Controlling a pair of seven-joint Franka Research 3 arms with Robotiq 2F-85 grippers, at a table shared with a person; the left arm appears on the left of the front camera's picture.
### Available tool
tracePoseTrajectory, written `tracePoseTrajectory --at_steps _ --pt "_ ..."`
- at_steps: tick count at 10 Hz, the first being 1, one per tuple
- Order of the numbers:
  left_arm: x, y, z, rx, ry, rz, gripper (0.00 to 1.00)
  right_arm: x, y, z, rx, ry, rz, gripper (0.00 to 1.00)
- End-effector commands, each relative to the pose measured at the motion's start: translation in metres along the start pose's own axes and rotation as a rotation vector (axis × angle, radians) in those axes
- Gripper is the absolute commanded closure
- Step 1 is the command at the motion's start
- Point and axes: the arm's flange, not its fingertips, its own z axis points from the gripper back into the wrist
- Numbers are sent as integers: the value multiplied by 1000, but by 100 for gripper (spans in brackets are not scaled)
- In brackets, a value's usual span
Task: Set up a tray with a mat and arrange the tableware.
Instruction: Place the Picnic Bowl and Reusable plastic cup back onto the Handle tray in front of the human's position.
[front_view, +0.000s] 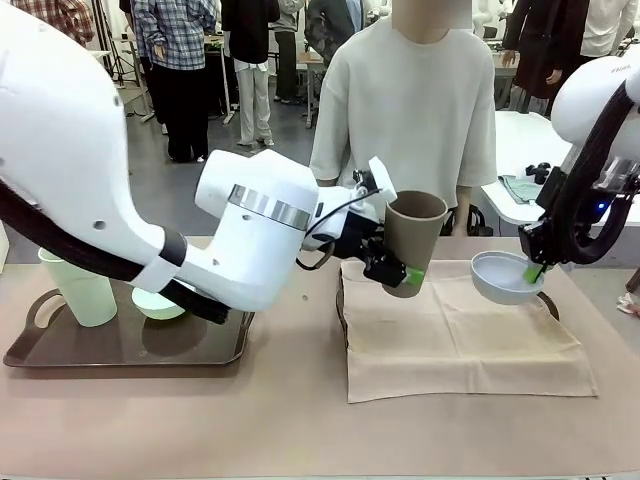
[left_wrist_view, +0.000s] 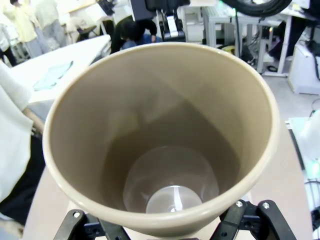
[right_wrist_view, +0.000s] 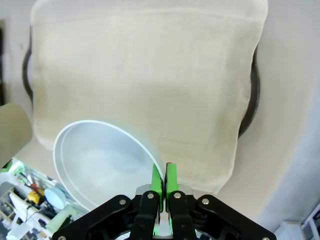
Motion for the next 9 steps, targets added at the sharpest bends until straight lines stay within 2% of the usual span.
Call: tracePoseTrajectory --at_steps 1,3,4,5,9 --pt "-18 5 -18 -9 -52 -10 18 4 -11 -16 -15 -6 3 96" --pt "-32 10 -28 -57 -100 -9 18 9 -18 -27 -7 -8 -14 96" --pt "-27 8 -24 -105 -138 8 18 6 -17 -22 -1 -24 -22 96" --pt "-30 7 -27 -44 -32 7 18 8 -14 -23 -4 6 -20 96" --pt "-39 11 -37 -85 -52 18 18 15 -20 -31 16 10 -19 96"
